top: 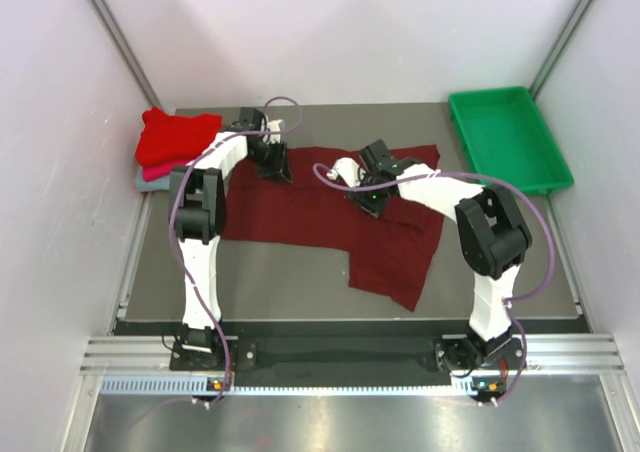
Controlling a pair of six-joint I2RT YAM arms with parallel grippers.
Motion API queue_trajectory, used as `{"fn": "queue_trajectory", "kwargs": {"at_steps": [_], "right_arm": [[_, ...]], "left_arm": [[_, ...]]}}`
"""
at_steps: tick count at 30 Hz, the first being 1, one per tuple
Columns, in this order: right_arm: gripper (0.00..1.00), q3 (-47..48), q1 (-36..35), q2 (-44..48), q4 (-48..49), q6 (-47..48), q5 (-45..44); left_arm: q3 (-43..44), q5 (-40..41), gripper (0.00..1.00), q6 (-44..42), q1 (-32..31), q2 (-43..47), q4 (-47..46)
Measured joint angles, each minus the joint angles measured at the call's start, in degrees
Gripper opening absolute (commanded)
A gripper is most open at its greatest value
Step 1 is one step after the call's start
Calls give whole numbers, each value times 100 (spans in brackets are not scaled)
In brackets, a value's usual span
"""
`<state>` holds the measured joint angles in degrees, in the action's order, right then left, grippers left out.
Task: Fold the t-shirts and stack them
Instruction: Fold the tshirt
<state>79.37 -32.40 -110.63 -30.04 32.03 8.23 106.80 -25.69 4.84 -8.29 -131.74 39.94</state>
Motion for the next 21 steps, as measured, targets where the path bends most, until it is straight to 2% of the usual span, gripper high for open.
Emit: {"fn": "queue_trajectory", "kwargs": {"at_steps": [11,21], "right_arm": [[35,26,697,-256,42,-57,-293],[34,448,909,-345,61,-55,-452]], "left_arm": [[-11,-22,38,61,7,0,-22],[-44,-26,39,105,4,11,-66]]}}
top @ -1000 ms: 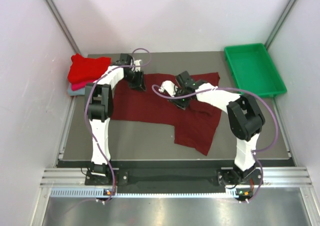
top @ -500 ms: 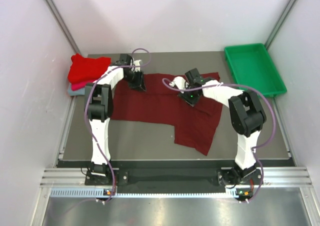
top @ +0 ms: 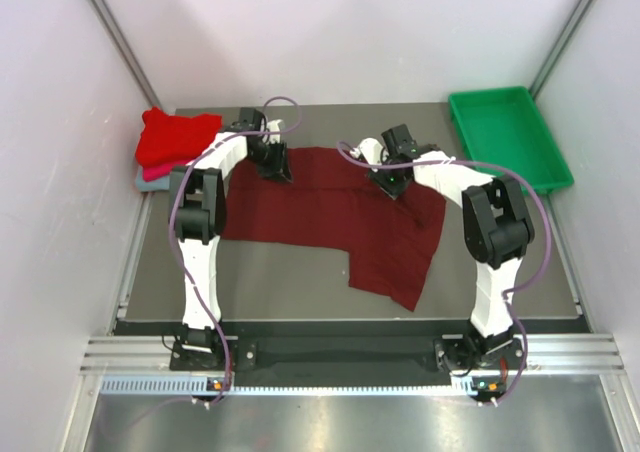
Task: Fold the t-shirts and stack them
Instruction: Fold the tshirt
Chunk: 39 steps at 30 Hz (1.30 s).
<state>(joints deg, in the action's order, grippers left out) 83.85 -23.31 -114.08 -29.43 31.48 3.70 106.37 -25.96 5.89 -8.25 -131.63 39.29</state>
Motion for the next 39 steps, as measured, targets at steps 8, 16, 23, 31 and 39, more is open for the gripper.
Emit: {"fn": "queue_trajectory", "kwargs": {"at_steps": [8,16,23,31,39], "right_arm": [[17,4,11,0,-20,9,7],[0,4,7,7,-107,4,118],[0,352,-26,254,-848,-146,774],[22,883,-59,520,-1379,-424,1766],[33,883,-63,505,-1797,-518,2243]], "left_arm": [[-7,2,39,0,0,0,-4],[-7,4,39,-2,-2,0,-7],[-7,9,39,-2,-4,0,-7],[-4,13,39,-2,-13,0,-7],[-4,31,39,-9,-20,0,-7]]}}
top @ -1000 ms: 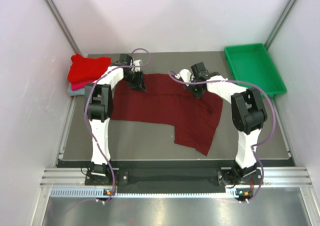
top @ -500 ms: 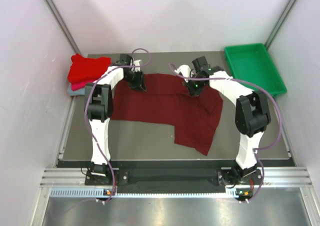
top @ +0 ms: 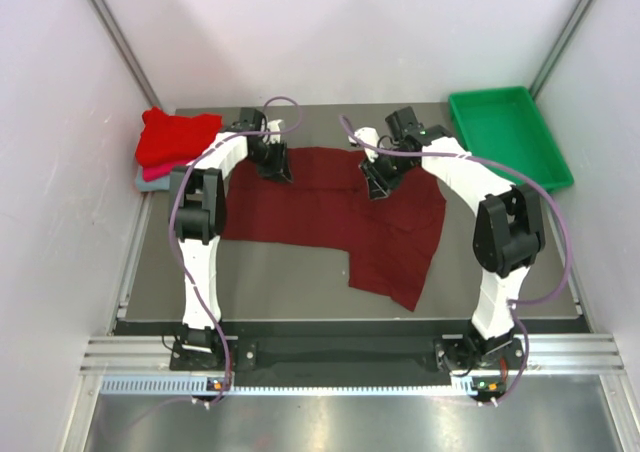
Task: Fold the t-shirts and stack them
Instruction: Fold the tshirt
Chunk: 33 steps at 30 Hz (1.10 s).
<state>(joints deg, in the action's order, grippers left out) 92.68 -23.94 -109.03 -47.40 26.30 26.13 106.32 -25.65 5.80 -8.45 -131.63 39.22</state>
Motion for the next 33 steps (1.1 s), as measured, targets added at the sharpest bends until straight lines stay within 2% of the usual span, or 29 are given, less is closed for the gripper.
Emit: {"fn": "queue_trajectory", "kwargs": {"at_steps": [7,18,25,33], "right_arm": [[31,-225,295,35,105,-162,-66],[26,-369,2256,-389,358,-1108,260],[25,-756,2531,-507,476,-1705,1134],[26,-656,2785,-962,581,-1952,1427]], "left_arm": [[15,26,39,0,-11,0,9],[-72,170,39,-190,-68,70,-20],[-103,328,39,-358,-142,109,-20],[-105,621,39,-601,-275,142,2]]}}
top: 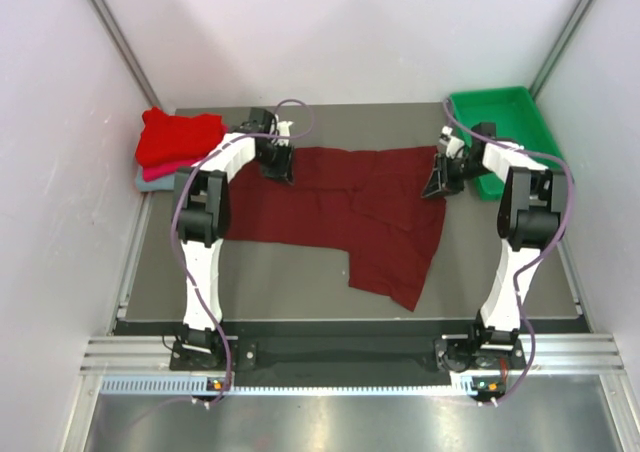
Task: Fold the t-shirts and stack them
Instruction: Fold the tshirt
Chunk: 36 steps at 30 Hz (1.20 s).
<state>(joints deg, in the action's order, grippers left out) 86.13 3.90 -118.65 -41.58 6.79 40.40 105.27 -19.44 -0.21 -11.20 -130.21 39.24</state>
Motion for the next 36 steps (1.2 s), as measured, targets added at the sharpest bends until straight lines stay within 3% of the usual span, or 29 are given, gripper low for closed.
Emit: {"fn": "queue_trajectory", "kwargs": {"at_steps": [16,20,24,29,36], "right_arm": [[28,422,221,-485,90,-4,-87],[15,483,210,-570,164,-46,-90],[12,485,184,-605,173,-61,-90],[0,485,173,-636,175,-66,-87],[0,516,208,-632,168,-66,-92]], "left_arm": [[-70,387,39,-146,-149,68,-28],[-72,396,39,-149,-155,68,-28],[-72,398,39,-149,-155,68,-28],[-72,398,39,-149,-155,68,-28],[-72,398,39,-149,-155,68,-31]]}}
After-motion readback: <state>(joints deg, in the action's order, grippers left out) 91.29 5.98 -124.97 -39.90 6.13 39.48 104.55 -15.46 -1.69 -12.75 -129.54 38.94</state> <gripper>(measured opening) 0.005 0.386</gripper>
